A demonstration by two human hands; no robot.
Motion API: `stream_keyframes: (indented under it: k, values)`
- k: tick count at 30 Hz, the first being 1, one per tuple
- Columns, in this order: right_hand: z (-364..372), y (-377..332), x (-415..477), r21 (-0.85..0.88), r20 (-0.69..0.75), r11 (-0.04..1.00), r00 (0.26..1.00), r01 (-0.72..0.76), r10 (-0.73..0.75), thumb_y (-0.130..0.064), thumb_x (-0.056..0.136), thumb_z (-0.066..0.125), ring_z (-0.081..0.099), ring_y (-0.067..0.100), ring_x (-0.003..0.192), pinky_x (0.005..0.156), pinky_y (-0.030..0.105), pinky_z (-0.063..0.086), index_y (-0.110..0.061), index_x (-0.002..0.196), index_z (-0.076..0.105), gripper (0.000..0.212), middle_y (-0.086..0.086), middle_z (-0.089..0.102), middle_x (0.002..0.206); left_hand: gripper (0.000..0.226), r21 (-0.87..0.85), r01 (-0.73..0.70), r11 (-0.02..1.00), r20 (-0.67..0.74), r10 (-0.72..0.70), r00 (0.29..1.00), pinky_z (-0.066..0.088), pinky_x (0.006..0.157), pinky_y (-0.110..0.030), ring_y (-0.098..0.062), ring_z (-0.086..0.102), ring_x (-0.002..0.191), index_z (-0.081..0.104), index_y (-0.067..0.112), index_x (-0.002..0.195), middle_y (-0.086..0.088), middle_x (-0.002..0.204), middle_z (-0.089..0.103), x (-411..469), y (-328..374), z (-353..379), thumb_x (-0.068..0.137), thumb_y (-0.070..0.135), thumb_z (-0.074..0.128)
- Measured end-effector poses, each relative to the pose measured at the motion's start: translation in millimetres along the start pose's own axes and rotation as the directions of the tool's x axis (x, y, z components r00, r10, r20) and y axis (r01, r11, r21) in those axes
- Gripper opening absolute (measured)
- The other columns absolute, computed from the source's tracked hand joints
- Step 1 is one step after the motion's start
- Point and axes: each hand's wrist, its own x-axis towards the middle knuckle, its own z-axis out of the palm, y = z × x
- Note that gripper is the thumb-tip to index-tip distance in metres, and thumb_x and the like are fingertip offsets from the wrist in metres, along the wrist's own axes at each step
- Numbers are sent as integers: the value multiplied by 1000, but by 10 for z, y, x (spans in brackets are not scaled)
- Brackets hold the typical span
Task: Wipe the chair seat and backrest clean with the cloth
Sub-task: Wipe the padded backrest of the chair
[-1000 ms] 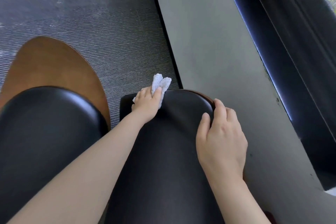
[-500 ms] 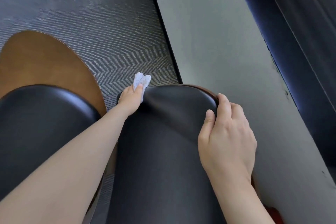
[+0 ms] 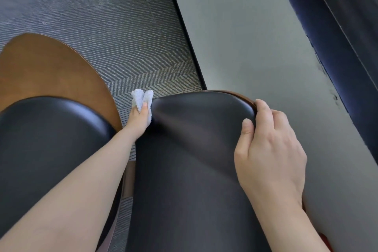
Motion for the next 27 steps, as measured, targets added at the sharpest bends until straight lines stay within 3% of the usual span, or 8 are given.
stream_keyframes:
  k: [3, 6, 9, 12, 15, 19, 23, 27]
  values:
    - [2, -9, 2, -23, 2, 1000, 1000, 1, -1, -30, 92, 34, 58, 29, 90, 68, 34, 43, -11, 132, 49, 46, 8, 60, 109, 48, -36, 56, 998, 26, -55, 998, 20, 103, -27, -11, 33, 114, 25, 39, 130, 15, 119, 39, -43, 3, -48, 91, 66, 21]
    - [0, -6, -3, -41, 20, 999, 1000, -5, 5, -31, 93, 33, 57, 29, 90, 68, 35, 43, -11, 133, 47, 47, 8, 59, 109, 88, 33, 333, 942, 27, -334, 942, 36, 106, -41, -30, 53, 112, 41, 24, 130, -7, 119, 57, -101, -184, -165, 69, 84, 20]
    - [-23, -12, 1, -41, 27, 999, 1000, -5, 7, -30, 94, 33, 57, 30, 89, 68, 35, 42, -10, 133, 47, 46, 9, 59, 107, 62, -4, 366, 931, -33, -366, 930, 48, 95, -44, -36, 59, 108, 52, 11, 128, -18, 121, 61, -300, -325, -191, 89, 56, 35]
    - [-35, -16, 2, -33, 39, 999, 999, -7, 8, -26, 97, 37, 56, 31, 88, 69, 36, 42, -9, 133, 47, 41, 11, 59, 106, 39, -108, 232, 967, -159, -248, 956, 43, 76, -29, -25, 57, 95, 57, 11, 122, -9, 113, 63, -750, -155, -159, 97, 34, 37]
    - [-54, -19, 0, -31, 56, 999, 998, -5, 7, -25, 96, 41, 56, 32, 88, 69, 38, 42, -8, 133, 47, 42, 13, 59, 106, 34, -165, 53, 985, -298, -101, 949, 37, 80, -26, -17, 53, 96, 59, 13, 121, 1, 102, 59, -1231, 131, -176, 99, 26, 36]
    - [-84, -47, -5, -30, 105, 999, 994, -19, 22, -27, 96, 37, 56, 33, 93, 74, 40, 44, -8, 135, 45, 44, 14, 58, 112, 28, -136, -160, 978, -255, 121, 959, 40, 65, -7, -3, 59, 82, 62, 20, 98, 12, 84, 63, -1852, 537, -146, 98, 35, 39]
    - [-156, -49, 10, 41, 173, 998, 984, -46, 38, -31, 97, 34, 53, 29, 105, 81, 38, 42, -15, 138, 42, 44, 7, 55, 123, 29, -167, -383, 908, -210, 347, 914, 40, 75, -2, 7, 58, 94, 59, 27, 108, 16, 99, 63, -2127, 892, -42, 93, 39, 37]
    - [-309, 124, 78, 367, 287, 914, 955, -174, 66, -24, 97, 44, 49, 17, 122, 95, 29, 35, -22, 137, 48, 40, -5, 56, 132, 37, -94, -557, 825, -173, 537, 826, 32, 99, -4, 8, 45, 122, 47, 20, 136, 12, 130, 54, -2042, 1075, 160, 100, 26, 40]
